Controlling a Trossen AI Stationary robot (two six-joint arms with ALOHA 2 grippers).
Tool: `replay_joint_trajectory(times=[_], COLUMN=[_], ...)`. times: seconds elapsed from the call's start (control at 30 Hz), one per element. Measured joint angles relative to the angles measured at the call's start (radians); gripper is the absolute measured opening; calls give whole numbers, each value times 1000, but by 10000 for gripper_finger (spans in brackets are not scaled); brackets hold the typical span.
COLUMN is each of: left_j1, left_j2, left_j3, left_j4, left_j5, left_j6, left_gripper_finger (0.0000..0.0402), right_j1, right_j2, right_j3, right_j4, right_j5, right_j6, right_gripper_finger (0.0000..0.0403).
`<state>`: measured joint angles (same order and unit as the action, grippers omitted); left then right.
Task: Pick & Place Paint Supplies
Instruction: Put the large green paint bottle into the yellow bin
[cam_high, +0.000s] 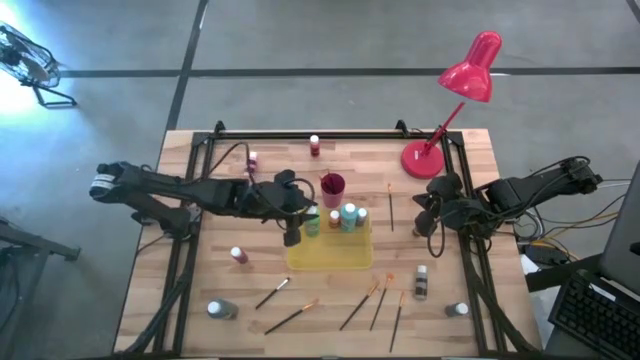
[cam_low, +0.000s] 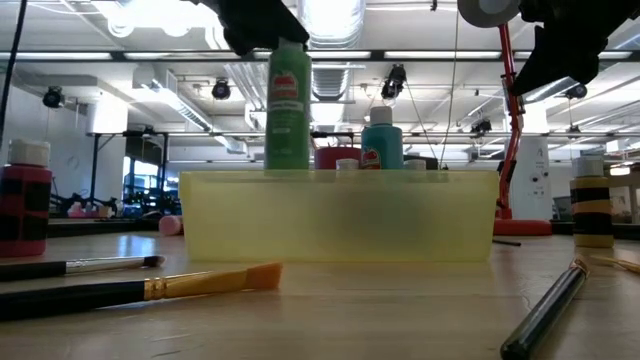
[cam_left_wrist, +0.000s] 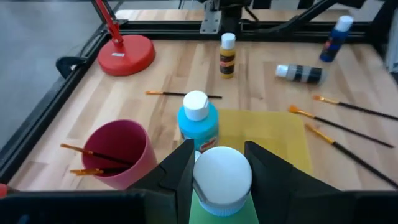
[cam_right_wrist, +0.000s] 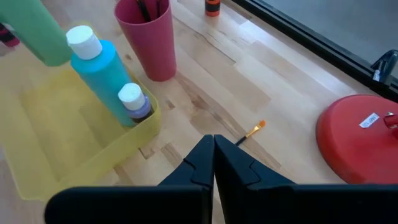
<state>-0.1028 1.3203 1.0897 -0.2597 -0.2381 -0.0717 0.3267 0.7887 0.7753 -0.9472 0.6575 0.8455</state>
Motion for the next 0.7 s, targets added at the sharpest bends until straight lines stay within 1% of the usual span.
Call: replay_joint_trajectory(times=[0.33, 0.6, 0.7], left_j1=[0, 0, 0], left_j2=[72, 121, 123], left_j3=[0, -6, -38], left_j4=[46, 103, 145], left_j5=[-53, -53, -54], left_j6=[47, 68, 76], left_gripper_finger=[123, 123, 123], right_j1=[0, 0, 0], right_j2=[0, 0, 0], right_j3=[0, 0, 0], right_j4=[-7, -7, -7], right_j5=[-1, -1, -1], right_j6=[4, 7, 7], right_gripper_finger=[8, 8, 8])
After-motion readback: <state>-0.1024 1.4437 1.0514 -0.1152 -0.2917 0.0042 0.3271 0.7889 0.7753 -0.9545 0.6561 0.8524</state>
